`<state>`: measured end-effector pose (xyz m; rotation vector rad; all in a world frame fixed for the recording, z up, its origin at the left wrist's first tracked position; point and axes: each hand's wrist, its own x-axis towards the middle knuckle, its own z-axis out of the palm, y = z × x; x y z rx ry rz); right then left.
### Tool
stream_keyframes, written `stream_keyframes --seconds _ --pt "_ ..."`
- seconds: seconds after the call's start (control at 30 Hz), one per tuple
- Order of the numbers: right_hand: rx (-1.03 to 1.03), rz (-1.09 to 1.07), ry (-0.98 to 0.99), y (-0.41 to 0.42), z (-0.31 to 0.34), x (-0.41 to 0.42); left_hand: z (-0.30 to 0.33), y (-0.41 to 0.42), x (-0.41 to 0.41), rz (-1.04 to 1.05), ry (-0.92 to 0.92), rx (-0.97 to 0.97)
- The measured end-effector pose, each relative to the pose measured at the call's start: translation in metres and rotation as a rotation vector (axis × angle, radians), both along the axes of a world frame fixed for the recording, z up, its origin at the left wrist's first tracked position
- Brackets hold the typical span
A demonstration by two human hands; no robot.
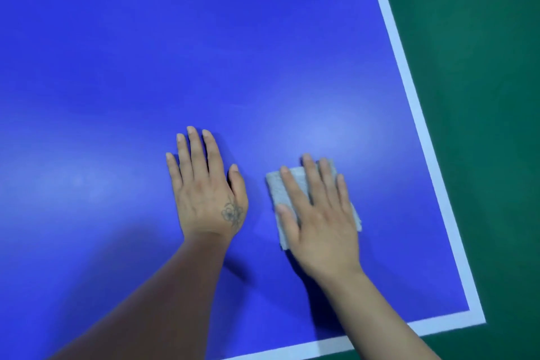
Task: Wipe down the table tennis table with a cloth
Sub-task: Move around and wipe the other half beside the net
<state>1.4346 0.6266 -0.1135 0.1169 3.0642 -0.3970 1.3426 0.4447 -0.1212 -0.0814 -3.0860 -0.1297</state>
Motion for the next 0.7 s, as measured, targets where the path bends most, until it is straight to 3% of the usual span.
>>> stream_keyframes --seconds 0.13,0.27,0.37,0.53,0.7 --pt "0.05 -0.181 -0.011 0.034 0.001 -0.034 -0.003 0.0 -0.001 -0.036 0.004 0.006" --pt "0.039 -0.343 -0.004 0.035 -0.002 -0.131 -0.004 0.0 -0.004 -0.043 -0.028 0.019" --pt "0.009 -0.351 -0.01 0.014 -0.004 -0.205 -0.004 0.0 -0.004 -0.049 -0.042 0.032" --pt "0.027 -0.107 -0.005 -0.044 -0.002 -0.26 -0.003 0.0 -0.004 -0.055 -0.04 0.057" --pt "-0.001 0.218 0.103 -0.043 -0.004 -0.211 -0.003 -0.003 -0.004 -0.06 -0.046 0.061"
